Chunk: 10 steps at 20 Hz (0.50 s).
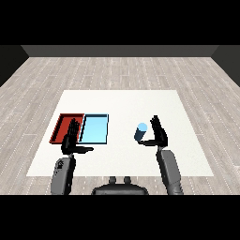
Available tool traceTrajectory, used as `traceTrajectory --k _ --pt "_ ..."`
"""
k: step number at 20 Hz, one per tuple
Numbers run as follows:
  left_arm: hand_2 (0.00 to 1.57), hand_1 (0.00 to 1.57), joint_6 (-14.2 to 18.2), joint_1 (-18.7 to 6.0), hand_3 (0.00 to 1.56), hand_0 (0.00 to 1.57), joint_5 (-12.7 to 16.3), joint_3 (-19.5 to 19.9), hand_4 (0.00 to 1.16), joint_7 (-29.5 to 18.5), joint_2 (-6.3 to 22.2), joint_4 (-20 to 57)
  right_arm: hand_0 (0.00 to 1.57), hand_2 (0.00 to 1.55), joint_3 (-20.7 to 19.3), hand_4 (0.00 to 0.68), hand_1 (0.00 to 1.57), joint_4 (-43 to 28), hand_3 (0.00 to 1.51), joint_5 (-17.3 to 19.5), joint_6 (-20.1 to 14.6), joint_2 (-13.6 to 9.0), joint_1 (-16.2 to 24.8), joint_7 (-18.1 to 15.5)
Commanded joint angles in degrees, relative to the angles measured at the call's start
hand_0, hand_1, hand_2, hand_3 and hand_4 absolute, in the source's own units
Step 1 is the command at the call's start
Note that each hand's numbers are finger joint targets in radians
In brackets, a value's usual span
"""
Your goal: Pick the blue can and put it in the blue box
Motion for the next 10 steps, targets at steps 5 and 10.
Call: traceTrajectory --k 5,10 --pt "0.00 0.00 -1.58 1.99 0.00 0.00 1.07 -0.57 0.00 0.80 0.07 -1.86 0.00 0.00 -1.75 0.000 0.00 5.70 0.00 0.01 -1.93 -0.10 -2.34 -1.42" --pt "0.00 0.00 -0.87 0.04 0.00 0.00 1.56 -0.20 0.00 0.60 -0.61 -0.35 0.00 0.00 -4.04 0.000 0.00 11.39 0.00 -2.79 -1.85 -0.33 -7.66 0.10"
